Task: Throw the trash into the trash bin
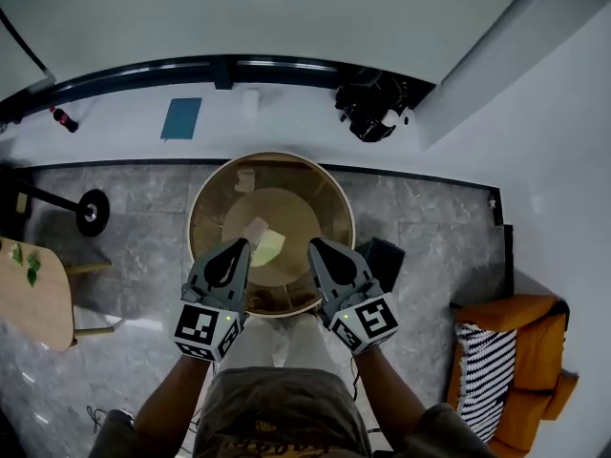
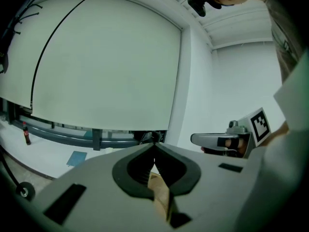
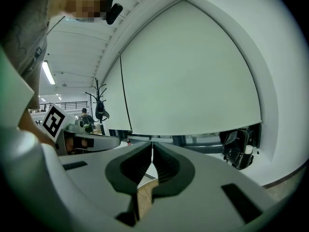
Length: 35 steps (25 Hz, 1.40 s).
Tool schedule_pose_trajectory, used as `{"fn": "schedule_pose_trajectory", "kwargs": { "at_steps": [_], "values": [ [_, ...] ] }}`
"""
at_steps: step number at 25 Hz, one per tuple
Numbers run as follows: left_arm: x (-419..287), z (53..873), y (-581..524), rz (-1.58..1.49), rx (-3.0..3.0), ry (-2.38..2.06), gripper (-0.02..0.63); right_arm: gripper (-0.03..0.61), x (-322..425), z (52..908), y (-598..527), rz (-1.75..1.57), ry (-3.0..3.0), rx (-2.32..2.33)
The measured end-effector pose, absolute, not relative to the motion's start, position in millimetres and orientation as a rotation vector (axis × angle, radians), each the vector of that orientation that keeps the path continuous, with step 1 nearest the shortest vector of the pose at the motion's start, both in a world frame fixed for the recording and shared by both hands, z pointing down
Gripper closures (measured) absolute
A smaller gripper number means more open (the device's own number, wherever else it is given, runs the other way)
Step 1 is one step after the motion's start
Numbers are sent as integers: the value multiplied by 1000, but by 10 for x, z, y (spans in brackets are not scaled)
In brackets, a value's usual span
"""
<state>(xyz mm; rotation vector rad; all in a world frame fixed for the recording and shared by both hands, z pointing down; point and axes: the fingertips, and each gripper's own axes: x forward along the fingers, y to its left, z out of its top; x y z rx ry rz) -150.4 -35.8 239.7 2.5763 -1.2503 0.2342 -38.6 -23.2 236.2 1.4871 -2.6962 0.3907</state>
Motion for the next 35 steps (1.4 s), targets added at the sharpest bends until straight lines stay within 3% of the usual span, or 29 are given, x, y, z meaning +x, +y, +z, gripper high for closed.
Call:
{"fn": "schedule_pose_trajectory", "kwargs": {
  "at_steps": [22, 27, 30, 31, 35],
  "values": [
    [-1404, 4417, -592, 295, 2476, -1186, 597, 555, -629, 4419, -473, 513, -2684, 1315],
    [-1426, 4549, -575, 306, 2462, -1167, 597, 409, -716, 4740, -447, 567, -2660, 1247],
    [-1443, 4615, -574, 309, 2452, -1163, 597, 236, -830, 4960, -397, 578, -2629, 1149],
    [-1447, 4635, -577, 310, 2447, -1165, 597, 208, -869, 5040, -371, 575, -2618, 1110],
    [-1475, 4686, -586, 317, 2436, -1173, 597, 202, -947, 5353, -356, 592, -2567, 1037]
  ]
}}
